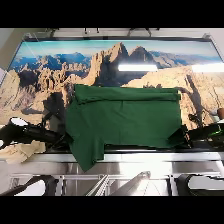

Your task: Fold the shirts.

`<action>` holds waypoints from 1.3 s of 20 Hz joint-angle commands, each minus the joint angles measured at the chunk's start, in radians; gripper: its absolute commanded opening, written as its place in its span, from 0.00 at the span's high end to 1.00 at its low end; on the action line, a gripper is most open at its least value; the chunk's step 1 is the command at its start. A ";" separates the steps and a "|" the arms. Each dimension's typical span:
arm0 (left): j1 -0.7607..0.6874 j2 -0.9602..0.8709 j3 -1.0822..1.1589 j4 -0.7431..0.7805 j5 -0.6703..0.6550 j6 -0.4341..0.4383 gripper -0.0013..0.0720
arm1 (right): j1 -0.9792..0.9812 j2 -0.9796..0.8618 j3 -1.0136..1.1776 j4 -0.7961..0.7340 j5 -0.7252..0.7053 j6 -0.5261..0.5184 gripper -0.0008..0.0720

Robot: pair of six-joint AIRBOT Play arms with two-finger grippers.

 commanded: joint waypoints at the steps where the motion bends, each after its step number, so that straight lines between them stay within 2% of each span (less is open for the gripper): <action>1: -0.067 -0.105 0.002 -0.145 -0.031 0.140 0.78 | 0.000 0.000 0.004 0.016 -0.131 -0.003 0.51; 2: -0.092 -0.121 0.018 -0.186 -0.058 0.206 0.98 | -0.006 0.000 0.012 0.010 -0.100 -0.005 0.51; 4: -0.102 -0.129 0.060 -0.172 -0.091 0.211 0.96 | -0.031 0.001 0.032 0.006 -0.044 -0.003 0.52; 5: -0.084 -0.122 0.077 -0.153 -0.105 0.195 0.96 | -0.053 0.001 0.039 0.005 -0.018 -0.003 0.72; 6: -0.048 -0.108 0.084 -0.146 -0.115 0.180 0.95 | -0.079 0.002 0.040 0.006 -0.008 -0.003 0.82; 8: 0.039 -0.072 0.081 -0.170 -0.116 0.177 0.95 | -0.120 0.002 0.040 0.006 -0.007 -0.003 0.96; 13: 0.251 0.063 0.082 -0.227 -0.206 0.182 0.95 | -0.183 0.013 0.048 0.010 0.082 0.040 0.96; 19: 0.336 0.162 0.082 -0.275 -0.200 0.170 0.95 | -0.216 0.014 0.056 0.040 0.123 0.072 0.96; 22: 0.288 0.145 0.141 -0.452 -0.226 0.197 0.95 | -0.214 0.014 0.072 0.311 0.142 0.002 0.96; 24: 0.204 0.092 0.264 -0.468 -0.189 0.188 0.95 | -0.186 0.014 0.113 0.456 0.125 -0.028 0.96; 26: 0.112 -0.001 0.411 -0.469 -0.136 0.162 0.96 | -0.126 0.013 0.172 0.513 0.048 -0.034 0.96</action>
